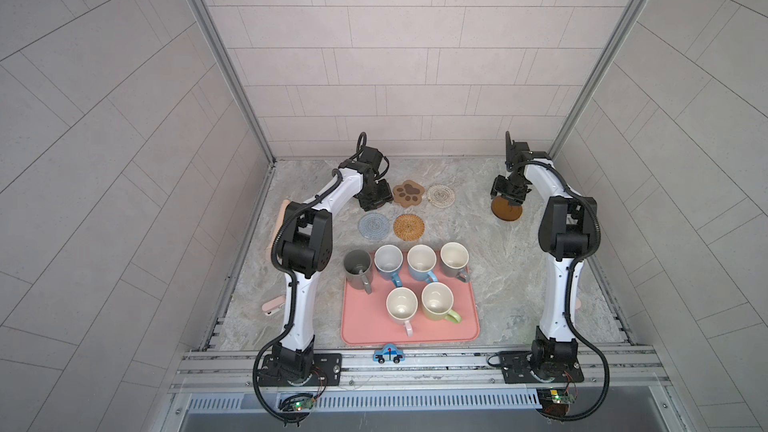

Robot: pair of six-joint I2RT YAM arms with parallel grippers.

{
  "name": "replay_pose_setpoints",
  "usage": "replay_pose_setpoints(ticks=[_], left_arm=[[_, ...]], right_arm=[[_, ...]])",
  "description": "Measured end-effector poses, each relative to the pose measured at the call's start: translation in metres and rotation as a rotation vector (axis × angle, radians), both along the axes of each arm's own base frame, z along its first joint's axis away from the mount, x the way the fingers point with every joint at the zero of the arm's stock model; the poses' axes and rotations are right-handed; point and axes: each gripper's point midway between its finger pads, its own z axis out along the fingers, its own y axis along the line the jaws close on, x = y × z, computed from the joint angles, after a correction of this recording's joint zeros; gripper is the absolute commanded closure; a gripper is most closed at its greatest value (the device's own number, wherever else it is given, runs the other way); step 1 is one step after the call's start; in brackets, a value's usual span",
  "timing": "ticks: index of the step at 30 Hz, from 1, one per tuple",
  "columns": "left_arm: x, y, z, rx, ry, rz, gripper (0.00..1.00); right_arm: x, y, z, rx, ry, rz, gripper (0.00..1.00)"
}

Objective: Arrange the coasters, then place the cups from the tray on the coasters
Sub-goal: 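Lower the right gripper onto the small brown wooden coaster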

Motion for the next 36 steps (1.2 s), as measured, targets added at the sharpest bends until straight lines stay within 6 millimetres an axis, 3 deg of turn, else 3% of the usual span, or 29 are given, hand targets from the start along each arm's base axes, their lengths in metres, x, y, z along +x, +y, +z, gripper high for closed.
replay_pose_setpoints(ticks=[5,14,20,29,36], left_arm=[[0.000,-0.006,0.001,-0.006,-0.007,-0.004,0.39],[0.001,-0.010,0.002,-0.013,-0.013,-0.002,0.39],[0.002,-0.013,0.003,-0.020,-0.020,0.003,0.39],[0.002,-0.014,0.003,-0.021,-0.022,0.003,0.39],[0.002,-0.014,0.003,-0.021,-0.023,0.004,0.39]], right_arm=[[-0.002,-0.011,-0.010,0.004,0.020,-0.015,0.36],[-0.002,-0.005,-0.014,0.032,0.023,0.015,0.36],[-0.001,-0.001,-0.028,0.054,0.037,0.040,0.36],[0.012,0.001,-0.025,0.057,0.004,0.094,0.37],[0.010,0.001,-0.027,0.055,0.017,0.115,0.44]])
